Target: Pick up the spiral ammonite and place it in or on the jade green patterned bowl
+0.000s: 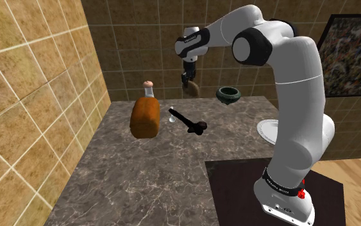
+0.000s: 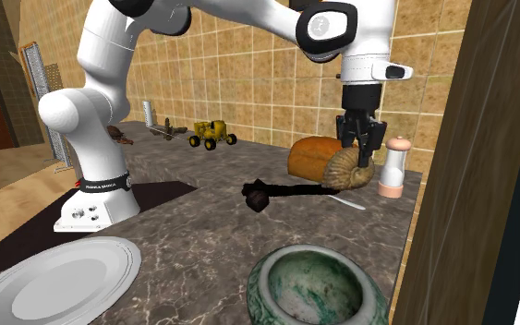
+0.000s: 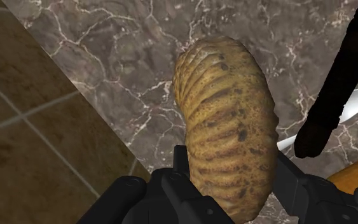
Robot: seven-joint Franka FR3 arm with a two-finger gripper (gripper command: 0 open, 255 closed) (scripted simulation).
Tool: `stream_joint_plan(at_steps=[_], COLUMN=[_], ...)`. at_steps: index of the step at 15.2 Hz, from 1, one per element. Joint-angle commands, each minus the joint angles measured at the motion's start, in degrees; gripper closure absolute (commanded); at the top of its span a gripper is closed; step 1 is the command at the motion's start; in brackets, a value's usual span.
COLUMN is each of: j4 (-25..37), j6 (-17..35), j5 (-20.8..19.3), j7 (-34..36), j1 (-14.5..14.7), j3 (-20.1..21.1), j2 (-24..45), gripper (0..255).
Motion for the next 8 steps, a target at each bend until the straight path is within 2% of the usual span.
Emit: stream_joint_plan(at_steps=[1, 8], j4=[0.97, 4.77], j6=[-1.35, -6.2], j5=[-0.14, -0.49], j7=[0.18, 0.47], j1=[0.06, -0.01], j3=[-0.05, -0.24], j2=[-0.41, -1.49], gripper=[255, 255])
